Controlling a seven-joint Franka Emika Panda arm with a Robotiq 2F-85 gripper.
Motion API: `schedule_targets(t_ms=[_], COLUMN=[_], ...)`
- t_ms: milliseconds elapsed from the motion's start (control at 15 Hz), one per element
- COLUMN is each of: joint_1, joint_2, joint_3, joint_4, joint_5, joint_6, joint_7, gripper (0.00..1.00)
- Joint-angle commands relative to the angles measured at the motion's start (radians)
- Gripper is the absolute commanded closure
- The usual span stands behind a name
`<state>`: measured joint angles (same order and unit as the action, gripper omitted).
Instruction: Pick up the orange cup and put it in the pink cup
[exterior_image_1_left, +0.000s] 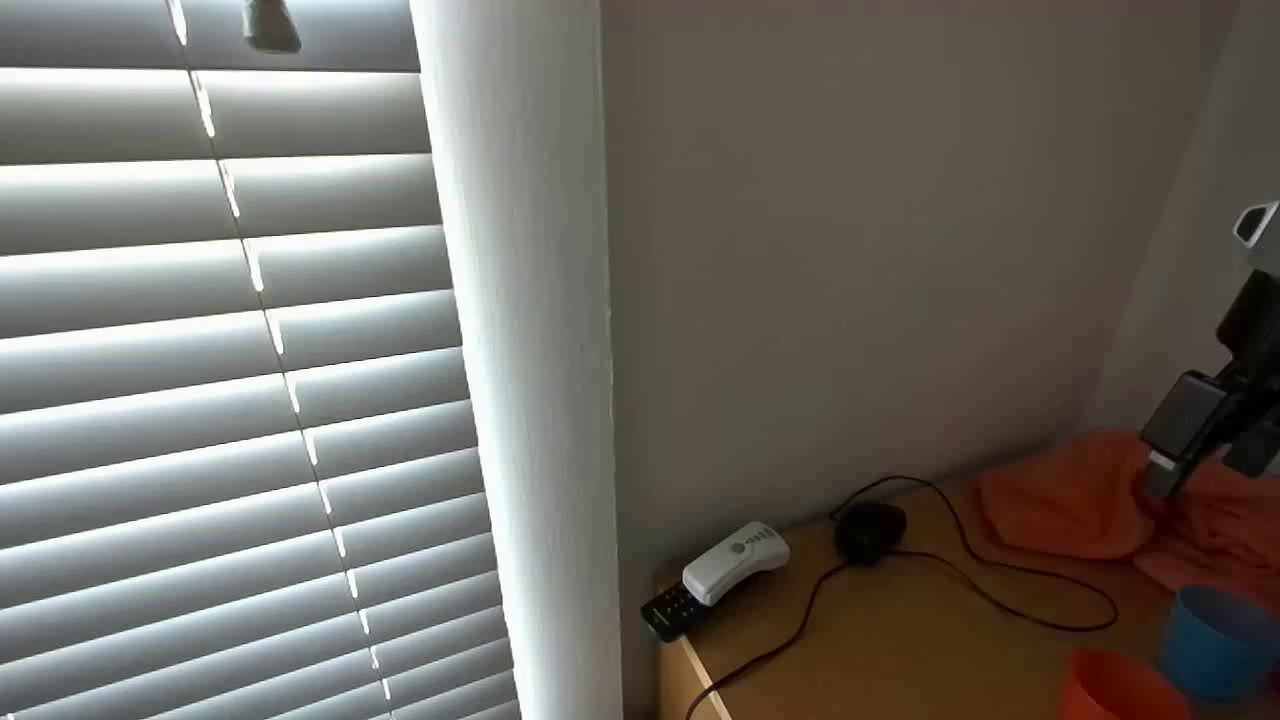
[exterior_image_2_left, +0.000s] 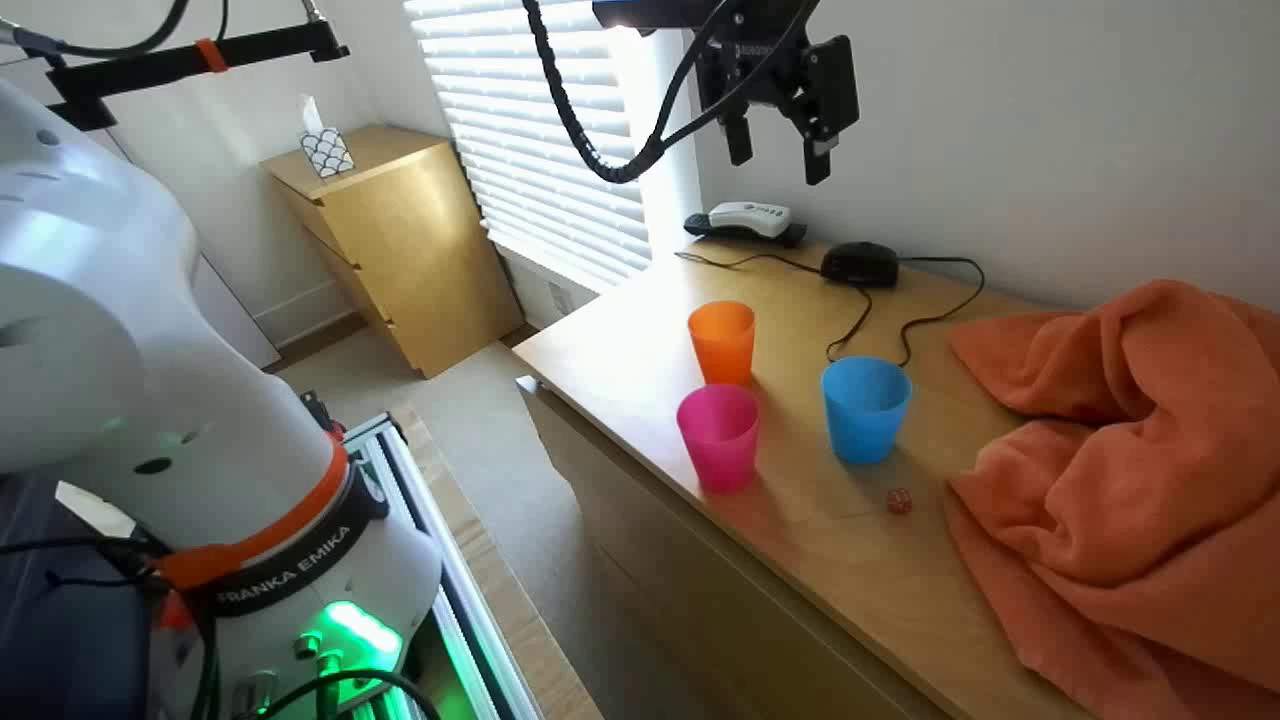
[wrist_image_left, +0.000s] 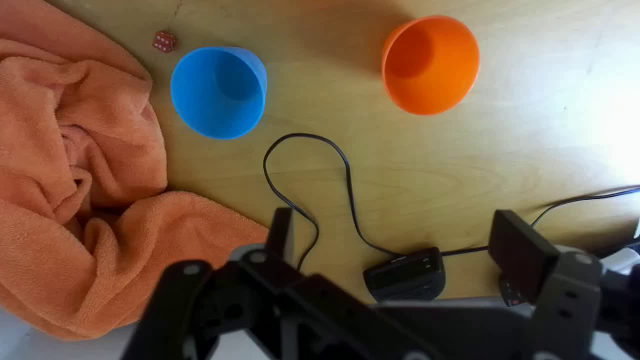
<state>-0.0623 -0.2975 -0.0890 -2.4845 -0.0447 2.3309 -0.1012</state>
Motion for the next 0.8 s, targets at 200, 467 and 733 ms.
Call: schedule_targets(t_ms=[200, 467, 733], joint_1=[-0.002, -0.024, -0.086], joint_2=[0.0, -0.038, -0.086], joint_3=[0.002, 0.015, 0.049], joint_4=[0.001, -0.027, -0.049], joint_5=[0.001, -0.053, -0.206], joint_6=[-0.002, -0.024, -0.066], joint_7=[0.0, 0.039, 0.182], gripper=[0.0, 0.0, 0.0])
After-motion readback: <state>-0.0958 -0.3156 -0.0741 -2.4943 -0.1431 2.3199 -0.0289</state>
